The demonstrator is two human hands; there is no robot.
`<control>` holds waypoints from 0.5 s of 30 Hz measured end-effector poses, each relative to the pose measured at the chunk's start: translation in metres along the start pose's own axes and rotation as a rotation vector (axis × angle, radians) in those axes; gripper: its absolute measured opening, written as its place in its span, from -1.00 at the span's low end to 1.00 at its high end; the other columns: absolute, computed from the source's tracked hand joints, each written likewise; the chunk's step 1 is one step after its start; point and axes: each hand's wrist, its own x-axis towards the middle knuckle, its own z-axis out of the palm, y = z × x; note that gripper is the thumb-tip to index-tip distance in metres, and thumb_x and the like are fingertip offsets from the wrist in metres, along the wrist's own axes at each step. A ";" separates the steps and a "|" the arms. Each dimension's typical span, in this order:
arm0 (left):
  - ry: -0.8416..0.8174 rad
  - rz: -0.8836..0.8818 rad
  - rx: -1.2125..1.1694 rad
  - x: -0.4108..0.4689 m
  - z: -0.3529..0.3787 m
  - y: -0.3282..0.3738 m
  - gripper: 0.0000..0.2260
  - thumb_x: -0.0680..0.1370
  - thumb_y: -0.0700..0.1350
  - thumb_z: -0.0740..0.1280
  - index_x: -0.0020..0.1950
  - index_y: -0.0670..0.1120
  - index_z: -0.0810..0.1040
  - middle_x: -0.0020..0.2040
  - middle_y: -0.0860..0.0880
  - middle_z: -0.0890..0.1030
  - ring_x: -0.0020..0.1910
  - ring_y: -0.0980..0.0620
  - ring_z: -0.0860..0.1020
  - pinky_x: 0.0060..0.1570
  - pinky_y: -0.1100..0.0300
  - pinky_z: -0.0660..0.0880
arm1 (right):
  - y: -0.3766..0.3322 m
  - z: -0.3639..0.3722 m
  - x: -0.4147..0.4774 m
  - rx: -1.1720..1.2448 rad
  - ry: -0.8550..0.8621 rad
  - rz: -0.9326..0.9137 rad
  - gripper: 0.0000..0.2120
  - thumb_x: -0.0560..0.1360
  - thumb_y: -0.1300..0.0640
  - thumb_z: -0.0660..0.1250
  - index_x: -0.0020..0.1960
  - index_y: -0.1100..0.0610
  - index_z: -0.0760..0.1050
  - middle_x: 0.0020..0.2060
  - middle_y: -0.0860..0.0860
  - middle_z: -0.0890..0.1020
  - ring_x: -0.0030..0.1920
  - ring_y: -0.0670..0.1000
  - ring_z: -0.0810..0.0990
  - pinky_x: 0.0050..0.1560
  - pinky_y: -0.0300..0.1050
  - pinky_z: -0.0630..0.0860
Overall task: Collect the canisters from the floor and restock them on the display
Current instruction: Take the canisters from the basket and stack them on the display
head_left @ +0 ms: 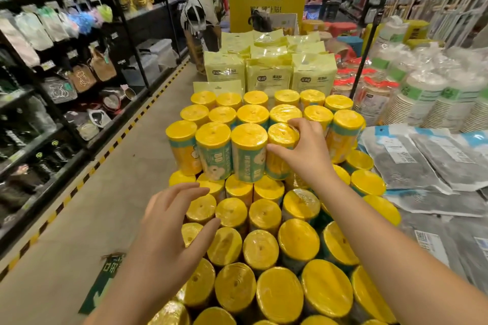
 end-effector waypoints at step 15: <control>-0.055 0.057 0.285 -0.006 -0.028 0.025 -0.50 0.56 0.20 0.34 0.47 0.12 0.38 0.43 0.11 0.37 0.45 0.07 0.26 0.33 0.11 0.34 | -0.071 -0.041 -0.093 -0.498 -0.333 -0.404 -0.32 0.49 -0.20 0.42 0.52 -0.03 0.30 0.46 -0.02 0.35 0.47 0.06 0.29 0.40 0.01 0.35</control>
